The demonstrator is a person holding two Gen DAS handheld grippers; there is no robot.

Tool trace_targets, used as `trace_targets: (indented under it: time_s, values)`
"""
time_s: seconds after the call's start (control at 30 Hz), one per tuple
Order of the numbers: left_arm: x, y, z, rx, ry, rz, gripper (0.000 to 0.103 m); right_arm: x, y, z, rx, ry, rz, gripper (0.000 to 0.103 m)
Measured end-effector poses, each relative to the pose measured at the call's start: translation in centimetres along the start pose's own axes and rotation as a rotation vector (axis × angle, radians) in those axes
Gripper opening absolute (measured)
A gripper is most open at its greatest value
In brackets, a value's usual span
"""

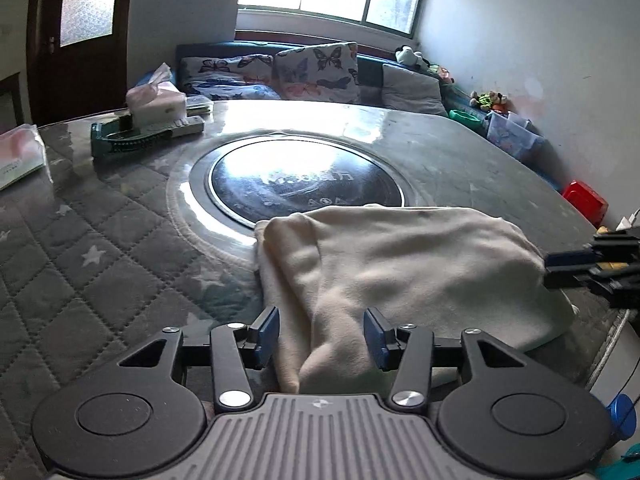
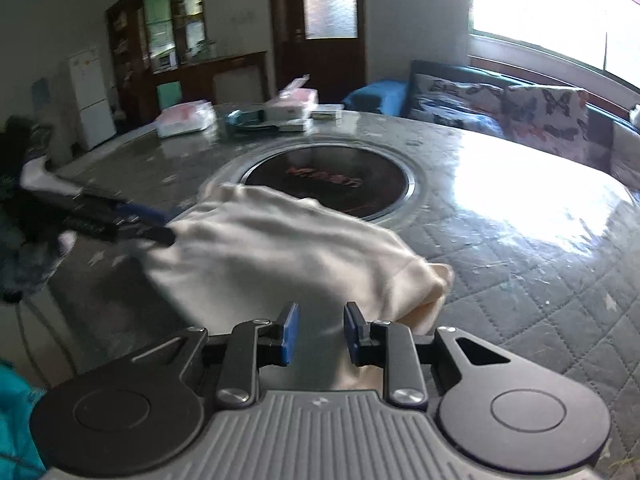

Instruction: Fold clothes

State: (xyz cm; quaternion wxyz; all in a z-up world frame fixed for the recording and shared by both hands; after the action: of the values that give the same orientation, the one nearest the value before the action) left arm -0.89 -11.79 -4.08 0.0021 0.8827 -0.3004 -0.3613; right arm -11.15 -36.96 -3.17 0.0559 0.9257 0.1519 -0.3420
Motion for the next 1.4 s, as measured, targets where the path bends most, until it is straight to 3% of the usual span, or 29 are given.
trace_targets:
  time_s: [0.27,0.53,0.87,1.07,1.23,1.4]
  values:
    - [-0.4,-0.2,0.7,0.018,-0.033,-0.019,0.052,0.1,-0.8,2.6,-0.019,-0.069,-0.019,0.024]
    - [-1.4,-0.1,0.8,0.055,-0.054,-0.039,0.053,0.3,0.4,-0.7,-0.015,0.008,0.006,0.024]
    - [-0.8,-0.9,-1.2,0.033,-0.024,-0.050,0.053,3.7,3.1,-1.8,0.072,-0.034,0.026,0.024]
    - [0.9,-0.9,-1.1,0.026,-0.040,-0.048,0.053,4.5,3.7,-3.5,0.085,-0.006,0.042,0.024]
    - [1.1,-1.5,-0.8,0.007,-0.047,-0.045,0.055,6.4,4.5,-3.5,0.103,-0.053,0.069,0.024]
    - [1.1,-1.4,-1.2,0.006,-0.043,-0.034,0.056,6.8,4.3,-5.3,0.116,-0.023,0.040,0.024]
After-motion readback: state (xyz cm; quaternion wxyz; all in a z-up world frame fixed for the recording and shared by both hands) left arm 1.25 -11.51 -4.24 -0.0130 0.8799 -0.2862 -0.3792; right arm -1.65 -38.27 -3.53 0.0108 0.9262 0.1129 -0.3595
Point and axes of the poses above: each gripper's, at about its wrist camera, not at the fingertips, and x roughly the way its jaws point, y to its right, z to its underside, the point moved 10 cm from there along x, roughly the way its jaws point, and after that the axes turned 5 degrees about z, right-handed, at the moved point
